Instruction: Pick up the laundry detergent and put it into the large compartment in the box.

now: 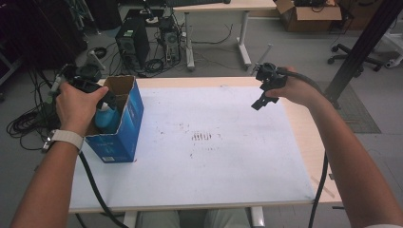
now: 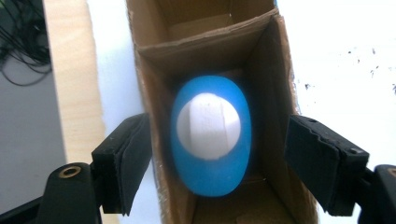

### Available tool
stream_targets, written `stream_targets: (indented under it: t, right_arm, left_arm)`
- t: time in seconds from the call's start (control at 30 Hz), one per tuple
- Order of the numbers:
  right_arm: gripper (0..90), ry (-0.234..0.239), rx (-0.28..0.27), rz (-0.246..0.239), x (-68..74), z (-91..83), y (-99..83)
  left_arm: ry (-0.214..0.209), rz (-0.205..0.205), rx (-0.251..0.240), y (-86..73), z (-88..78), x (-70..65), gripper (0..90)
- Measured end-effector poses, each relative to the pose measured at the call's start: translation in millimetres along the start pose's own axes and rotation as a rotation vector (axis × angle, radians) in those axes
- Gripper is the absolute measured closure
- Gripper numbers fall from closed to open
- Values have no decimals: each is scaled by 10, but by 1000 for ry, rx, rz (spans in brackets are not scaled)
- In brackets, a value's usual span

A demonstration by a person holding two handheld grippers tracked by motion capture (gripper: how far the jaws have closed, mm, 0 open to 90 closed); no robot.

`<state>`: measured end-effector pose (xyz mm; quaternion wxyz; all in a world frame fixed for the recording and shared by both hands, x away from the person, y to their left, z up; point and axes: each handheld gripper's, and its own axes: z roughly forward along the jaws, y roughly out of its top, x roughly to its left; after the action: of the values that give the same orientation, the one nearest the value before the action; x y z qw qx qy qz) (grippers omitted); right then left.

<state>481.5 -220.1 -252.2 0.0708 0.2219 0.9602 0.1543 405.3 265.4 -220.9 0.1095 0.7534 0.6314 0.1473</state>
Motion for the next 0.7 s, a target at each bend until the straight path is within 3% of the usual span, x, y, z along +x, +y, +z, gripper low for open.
stream_targets:
  t: [0.2,0.7]
  right_arm:
    - [79,-2,-4,-4,9,-9,1]
    - [79,-3,-4,-5,39,-45,-12]
  left_arm:
    - [-18,45,-26,24,-171,-101,233]
    - [-86,217,-82,51,-461,-516,208]
